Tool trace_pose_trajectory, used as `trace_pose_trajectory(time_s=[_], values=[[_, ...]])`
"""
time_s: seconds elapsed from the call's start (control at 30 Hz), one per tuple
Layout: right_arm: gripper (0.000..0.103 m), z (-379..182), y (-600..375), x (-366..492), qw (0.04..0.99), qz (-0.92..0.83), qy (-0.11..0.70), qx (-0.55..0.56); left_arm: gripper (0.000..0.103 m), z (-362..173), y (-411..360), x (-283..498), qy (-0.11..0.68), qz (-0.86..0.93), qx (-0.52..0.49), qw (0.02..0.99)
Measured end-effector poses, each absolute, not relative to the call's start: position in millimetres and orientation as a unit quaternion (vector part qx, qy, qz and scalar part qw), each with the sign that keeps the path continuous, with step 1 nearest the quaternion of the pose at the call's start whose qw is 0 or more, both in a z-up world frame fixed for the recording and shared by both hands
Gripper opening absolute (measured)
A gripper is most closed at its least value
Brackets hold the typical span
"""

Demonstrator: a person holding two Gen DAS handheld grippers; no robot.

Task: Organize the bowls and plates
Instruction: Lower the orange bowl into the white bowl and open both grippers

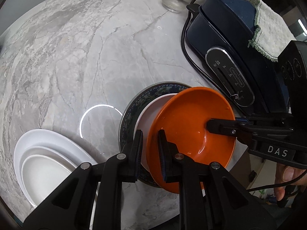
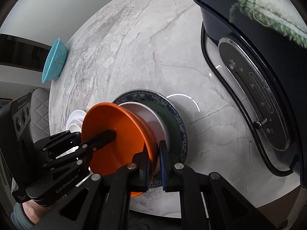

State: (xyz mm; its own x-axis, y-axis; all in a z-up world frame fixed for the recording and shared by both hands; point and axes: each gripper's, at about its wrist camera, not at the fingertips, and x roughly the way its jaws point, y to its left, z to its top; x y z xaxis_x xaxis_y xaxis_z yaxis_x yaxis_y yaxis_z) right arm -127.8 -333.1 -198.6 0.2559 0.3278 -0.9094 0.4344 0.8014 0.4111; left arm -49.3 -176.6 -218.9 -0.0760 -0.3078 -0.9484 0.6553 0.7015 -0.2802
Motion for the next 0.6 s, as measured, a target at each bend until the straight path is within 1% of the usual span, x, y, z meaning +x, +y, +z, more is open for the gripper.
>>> trace_pose_trajectory(time_s=[0.17,0.33,0.6], values=[[0.010,-200,-330,-125,0.729,-0.048,0.620,0.287,0.015,-218,-172,-49,0.636,-0.364,0.126,0.668],[0.010,-197,-324,-120,0.735,-0.061,0.628,0.248,0.015,-204,-166,-43,0.620,-0.373,0.099,0.683],[0.010,-199,-320,-114,0.732,-0.067,0.640,0.222,0.015,-209,-158,-38,0.631,-0.366,0.089,0.678]])
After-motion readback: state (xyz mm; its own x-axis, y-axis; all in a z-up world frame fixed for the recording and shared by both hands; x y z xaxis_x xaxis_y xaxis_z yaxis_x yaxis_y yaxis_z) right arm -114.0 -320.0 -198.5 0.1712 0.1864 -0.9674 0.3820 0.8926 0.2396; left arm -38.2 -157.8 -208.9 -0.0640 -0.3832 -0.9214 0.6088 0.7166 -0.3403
